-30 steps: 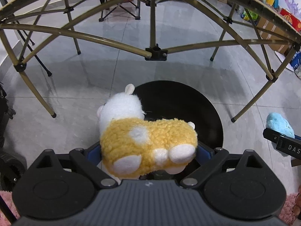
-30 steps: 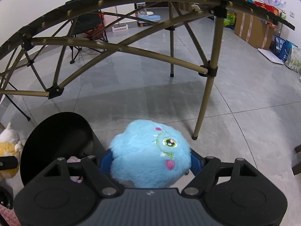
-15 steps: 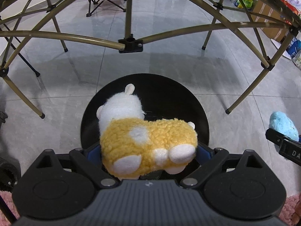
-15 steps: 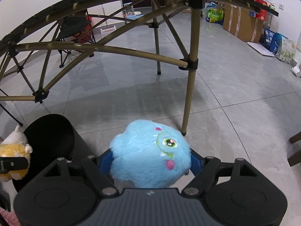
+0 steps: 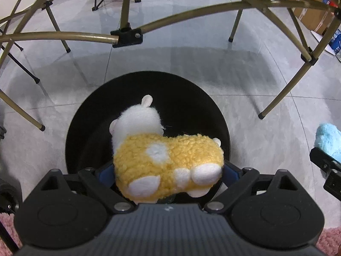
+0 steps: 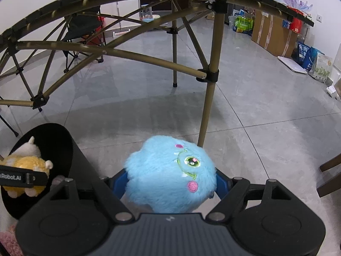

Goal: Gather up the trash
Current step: 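Lower the yellow sheep plush into the bin and open the left tool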

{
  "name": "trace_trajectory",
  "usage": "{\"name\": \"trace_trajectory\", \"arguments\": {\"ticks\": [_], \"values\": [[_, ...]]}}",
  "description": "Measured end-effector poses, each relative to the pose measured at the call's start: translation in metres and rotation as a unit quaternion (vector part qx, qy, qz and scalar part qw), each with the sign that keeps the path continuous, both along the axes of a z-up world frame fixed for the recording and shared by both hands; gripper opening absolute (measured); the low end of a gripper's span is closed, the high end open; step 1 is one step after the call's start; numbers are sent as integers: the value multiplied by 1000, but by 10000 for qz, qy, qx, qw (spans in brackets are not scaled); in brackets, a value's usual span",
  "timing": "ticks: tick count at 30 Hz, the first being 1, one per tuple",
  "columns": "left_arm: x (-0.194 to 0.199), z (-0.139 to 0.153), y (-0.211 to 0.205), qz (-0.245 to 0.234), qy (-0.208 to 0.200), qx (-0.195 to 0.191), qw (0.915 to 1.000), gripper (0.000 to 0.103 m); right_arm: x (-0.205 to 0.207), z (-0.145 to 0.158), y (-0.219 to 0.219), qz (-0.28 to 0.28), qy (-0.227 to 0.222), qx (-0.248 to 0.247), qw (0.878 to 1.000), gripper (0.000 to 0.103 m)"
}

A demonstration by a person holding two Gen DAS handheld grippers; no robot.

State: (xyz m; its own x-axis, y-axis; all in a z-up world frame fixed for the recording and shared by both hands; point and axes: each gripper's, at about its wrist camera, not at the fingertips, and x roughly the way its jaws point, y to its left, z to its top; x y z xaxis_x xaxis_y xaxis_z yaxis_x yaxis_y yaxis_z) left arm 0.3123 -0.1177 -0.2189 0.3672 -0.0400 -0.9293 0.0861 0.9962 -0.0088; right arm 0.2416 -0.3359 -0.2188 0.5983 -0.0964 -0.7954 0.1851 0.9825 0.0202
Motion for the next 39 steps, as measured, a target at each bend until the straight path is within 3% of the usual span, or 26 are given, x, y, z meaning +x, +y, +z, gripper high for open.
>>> {"name": "trace_trajectory", "arguments": {"ticks": [7,22,39], "values": [[4,-4,2,141,66,16,9999,103,1,-1,-1,16,14,28,10000,79],[3,-5,8,231,188,-27,9996,103,-3,1,1,92,-4,18,10000,78],[-6,9,33,405,-4,-85,9991,103,-3,14,27,425,-96,-32,9990,79]]}}
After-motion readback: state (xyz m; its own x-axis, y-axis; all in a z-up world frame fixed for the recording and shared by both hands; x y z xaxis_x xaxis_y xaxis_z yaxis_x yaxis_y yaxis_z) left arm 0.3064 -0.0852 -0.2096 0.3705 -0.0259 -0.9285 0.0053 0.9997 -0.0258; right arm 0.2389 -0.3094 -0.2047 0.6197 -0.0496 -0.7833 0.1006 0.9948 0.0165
